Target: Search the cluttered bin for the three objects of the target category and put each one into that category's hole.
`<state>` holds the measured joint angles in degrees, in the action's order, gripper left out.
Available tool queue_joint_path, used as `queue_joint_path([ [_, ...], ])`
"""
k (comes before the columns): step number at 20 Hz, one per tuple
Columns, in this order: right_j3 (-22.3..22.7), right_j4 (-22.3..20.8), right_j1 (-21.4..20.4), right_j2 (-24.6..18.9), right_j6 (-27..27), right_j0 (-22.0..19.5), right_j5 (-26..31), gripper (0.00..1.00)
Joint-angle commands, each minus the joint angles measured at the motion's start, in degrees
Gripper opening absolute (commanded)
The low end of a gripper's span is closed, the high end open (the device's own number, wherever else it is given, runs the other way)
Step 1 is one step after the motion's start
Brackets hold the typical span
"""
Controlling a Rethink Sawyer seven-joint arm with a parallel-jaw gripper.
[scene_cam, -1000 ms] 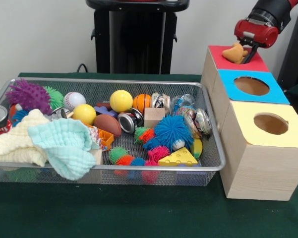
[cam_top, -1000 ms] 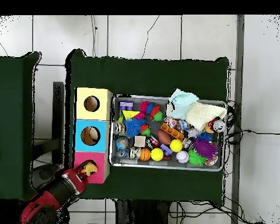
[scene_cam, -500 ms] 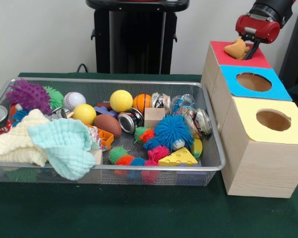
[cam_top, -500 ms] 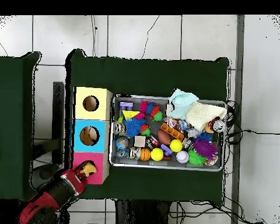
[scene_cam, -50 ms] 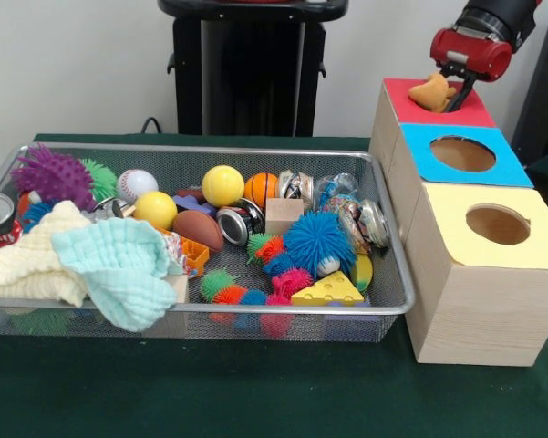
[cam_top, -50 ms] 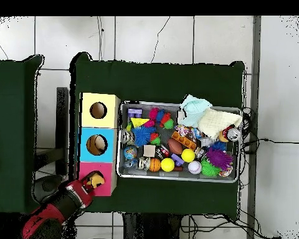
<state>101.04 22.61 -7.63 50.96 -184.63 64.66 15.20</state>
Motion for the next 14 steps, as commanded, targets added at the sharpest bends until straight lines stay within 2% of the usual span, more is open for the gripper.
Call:
queue_joint_path([
  [1,1.4,-2.6,-4.8,-1.8,-1.8,0.0,-1.0,1.00],
  [7,2.1,-3.5,-6.3,-2.0,-0.9,-0.8,-1.5,1.00],
  [14,1.4,-3.4,-5.9,-2.0,-1.4,-0.5,-1.1,1.00],
])
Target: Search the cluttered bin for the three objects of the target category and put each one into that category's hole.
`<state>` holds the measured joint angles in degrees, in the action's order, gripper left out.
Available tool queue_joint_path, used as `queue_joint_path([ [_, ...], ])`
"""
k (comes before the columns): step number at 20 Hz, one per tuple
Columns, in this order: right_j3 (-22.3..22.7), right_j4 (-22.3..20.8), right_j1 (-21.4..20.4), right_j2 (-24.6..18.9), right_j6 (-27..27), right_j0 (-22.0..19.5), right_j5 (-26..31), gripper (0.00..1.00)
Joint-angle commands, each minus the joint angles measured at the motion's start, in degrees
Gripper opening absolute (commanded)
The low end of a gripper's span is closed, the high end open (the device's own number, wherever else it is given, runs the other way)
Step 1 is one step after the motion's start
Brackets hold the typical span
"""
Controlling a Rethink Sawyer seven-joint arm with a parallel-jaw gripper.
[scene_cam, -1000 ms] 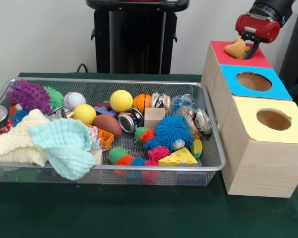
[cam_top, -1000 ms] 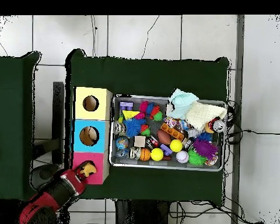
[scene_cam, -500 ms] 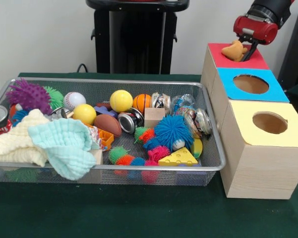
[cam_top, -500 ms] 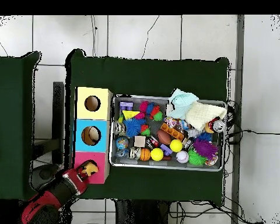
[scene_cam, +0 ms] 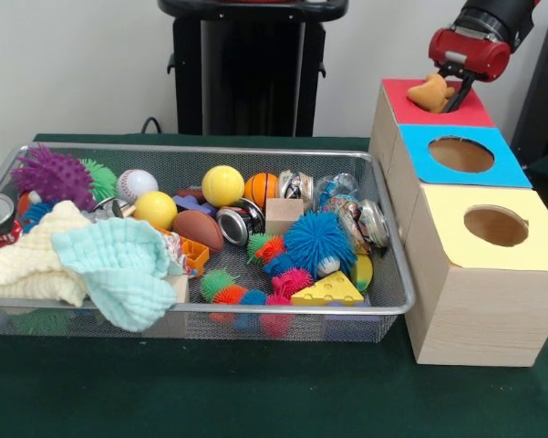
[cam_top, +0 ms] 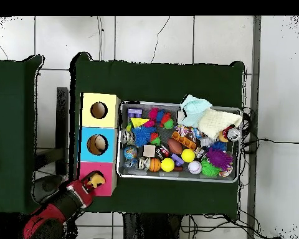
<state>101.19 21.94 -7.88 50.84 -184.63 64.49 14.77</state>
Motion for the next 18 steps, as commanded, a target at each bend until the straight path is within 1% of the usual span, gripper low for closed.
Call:
queue_joint_path([
  [1,1.1,-2.7,-6.0,-1.8,-1.3,0.0,0.0,1.00],
  [5,1.2,-3.2,-7.9,-1.5,-0.3,-0.3,1.2,1.00],
  [13,0.3,-4.3,-10.2,-0.9,0.2,-0.1,4.3,1.00],
  [16,0.2,-4.7,-10.7,-1.0,0.2,-0.2,4.7,1.00],
  [18,0.2,-4.8,-10.0,-1.2,-0.4,-0.4,3.9,1.00],
])
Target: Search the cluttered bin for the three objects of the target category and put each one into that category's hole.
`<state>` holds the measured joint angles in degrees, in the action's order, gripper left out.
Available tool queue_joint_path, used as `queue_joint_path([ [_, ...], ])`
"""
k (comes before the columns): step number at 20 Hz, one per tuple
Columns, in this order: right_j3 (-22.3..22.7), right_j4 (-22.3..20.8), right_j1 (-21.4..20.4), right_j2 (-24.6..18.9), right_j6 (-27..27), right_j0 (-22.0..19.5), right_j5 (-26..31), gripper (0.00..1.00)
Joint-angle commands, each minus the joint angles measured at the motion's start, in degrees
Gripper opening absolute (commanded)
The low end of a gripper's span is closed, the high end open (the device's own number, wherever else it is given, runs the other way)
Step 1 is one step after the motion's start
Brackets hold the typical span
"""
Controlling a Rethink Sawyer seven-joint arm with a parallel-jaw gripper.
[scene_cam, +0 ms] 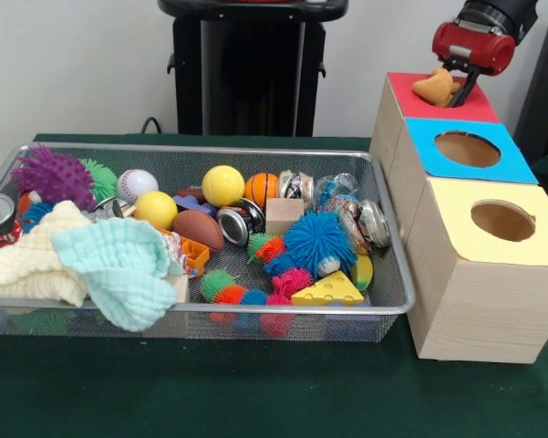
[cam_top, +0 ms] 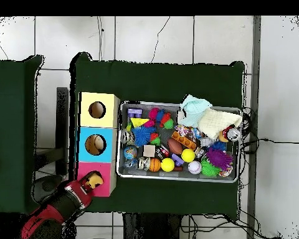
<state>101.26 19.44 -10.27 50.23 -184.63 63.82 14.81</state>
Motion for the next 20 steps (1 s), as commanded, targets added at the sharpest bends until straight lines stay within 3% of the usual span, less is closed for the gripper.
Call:
queue_joint_path([
  [1,0.1,-2.3,-7.2,-0.7,-0.7,0.1,3.1,1.00],
  [20,0.0,-4.9,-10.3,-0.6,0.3,-0.5,5.4,1.00],
])
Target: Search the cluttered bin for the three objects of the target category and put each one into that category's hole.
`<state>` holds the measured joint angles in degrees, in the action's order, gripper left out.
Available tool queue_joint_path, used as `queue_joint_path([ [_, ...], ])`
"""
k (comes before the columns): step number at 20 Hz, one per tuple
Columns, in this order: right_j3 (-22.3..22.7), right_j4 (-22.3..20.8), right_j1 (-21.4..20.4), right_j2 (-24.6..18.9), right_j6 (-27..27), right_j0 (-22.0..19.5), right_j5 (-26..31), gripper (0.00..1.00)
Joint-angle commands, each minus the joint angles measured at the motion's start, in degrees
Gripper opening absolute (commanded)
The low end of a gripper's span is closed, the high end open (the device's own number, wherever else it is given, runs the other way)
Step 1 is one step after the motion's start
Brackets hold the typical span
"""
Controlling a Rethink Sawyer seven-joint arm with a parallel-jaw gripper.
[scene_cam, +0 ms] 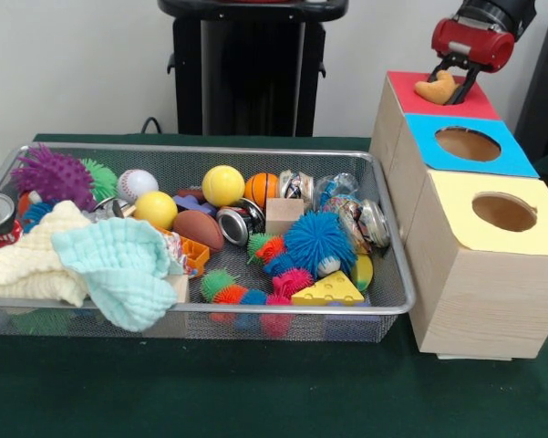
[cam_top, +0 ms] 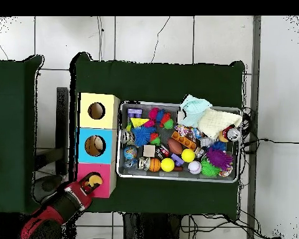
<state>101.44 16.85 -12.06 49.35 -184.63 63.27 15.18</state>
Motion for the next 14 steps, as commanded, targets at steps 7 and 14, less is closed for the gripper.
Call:
queue_joint_path([
  [7,0.2,-1.8,-4.9,-0.9,-2.0,-0.8,0.1,1.00],
  [14,0.7,-2.2,-5.2,-0.8,-1.7,-1.0,-0.4,1.00],
])
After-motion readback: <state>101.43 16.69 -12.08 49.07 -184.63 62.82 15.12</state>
